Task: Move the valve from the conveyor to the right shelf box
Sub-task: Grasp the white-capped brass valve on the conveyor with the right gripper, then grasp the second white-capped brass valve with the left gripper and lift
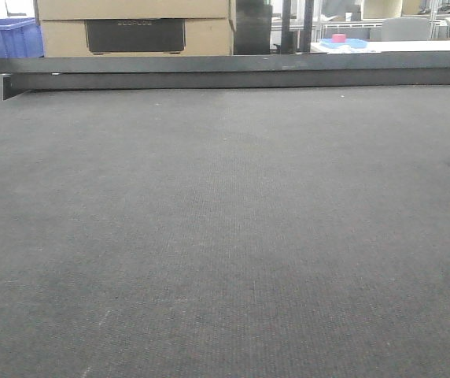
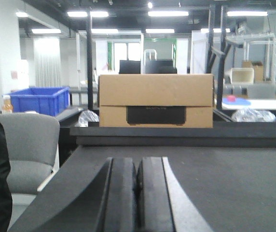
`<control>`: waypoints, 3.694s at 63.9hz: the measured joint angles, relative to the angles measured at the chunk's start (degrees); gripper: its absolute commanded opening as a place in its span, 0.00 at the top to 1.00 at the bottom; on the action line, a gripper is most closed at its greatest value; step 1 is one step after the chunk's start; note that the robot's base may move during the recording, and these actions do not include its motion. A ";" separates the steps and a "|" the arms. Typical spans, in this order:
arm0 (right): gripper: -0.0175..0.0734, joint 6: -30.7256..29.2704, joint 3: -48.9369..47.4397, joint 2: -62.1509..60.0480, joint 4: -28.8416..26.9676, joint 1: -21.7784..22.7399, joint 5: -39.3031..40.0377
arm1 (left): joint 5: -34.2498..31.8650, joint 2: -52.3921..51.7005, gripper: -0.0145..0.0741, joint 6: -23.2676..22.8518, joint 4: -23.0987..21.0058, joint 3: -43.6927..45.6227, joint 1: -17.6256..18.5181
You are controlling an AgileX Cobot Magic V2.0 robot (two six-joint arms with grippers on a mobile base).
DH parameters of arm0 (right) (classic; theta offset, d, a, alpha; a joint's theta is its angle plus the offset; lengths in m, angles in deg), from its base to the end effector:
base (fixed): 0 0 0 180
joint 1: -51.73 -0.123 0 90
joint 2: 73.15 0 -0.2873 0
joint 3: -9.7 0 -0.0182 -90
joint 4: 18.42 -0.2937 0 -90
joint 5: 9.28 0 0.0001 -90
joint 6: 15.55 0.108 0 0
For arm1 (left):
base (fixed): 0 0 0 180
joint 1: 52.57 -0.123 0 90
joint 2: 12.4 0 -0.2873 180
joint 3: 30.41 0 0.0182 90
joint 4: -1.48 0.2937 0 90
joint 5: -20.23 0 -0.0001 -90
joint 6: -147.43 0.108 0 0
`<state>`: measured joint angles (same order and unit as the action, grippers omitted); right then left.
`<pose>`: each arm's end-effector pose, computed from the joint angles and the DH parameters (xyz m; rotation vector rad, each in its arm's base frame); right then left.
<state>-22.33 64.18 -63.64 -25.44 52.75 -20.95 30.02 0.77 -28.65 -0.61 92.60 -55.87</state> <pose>0.0772 0.0013 0.3424 -0.0082 1.3191 0.0026 0.0966 0.0049 0.3240 -0.0124 1.3956 0.0706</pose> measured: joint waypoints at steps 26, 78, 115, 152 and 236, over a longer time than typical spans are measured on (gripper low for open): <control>0.18 0.00 -11.57 19.99 0.00 0.00 -7.38 | 18.24 23.01 0.17 0.00 -0.35 20.79 0.00; 0.18 0.00 -60.43 80.57 5.27 0.00 -53.51 | 22.63 29.77 0.19 0.00 -2.46 25.58 5.52; 0.18 0.00 -62.23 101.07 5.41 0.00 -47.84 | 25.03 29.77 0.19 0.00 -2.46 25.69 5.55; 0.83 0.00 -62.32 106.07 4.95 -0.14 -44.70 | 26.11 29.77 0.20 0.00 -2.46 25.81 5.55; 0.98 0.00 -41.28 74.28 -1.30 -0.14 -42.38 | 59.90 94.32 0.16 11.02 -1.81 74.68 -7.65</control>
<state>-22.33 22.90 10.64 -26.74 52.61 -63.34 89.92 95.09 -17.63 -2.41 167.28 -63.52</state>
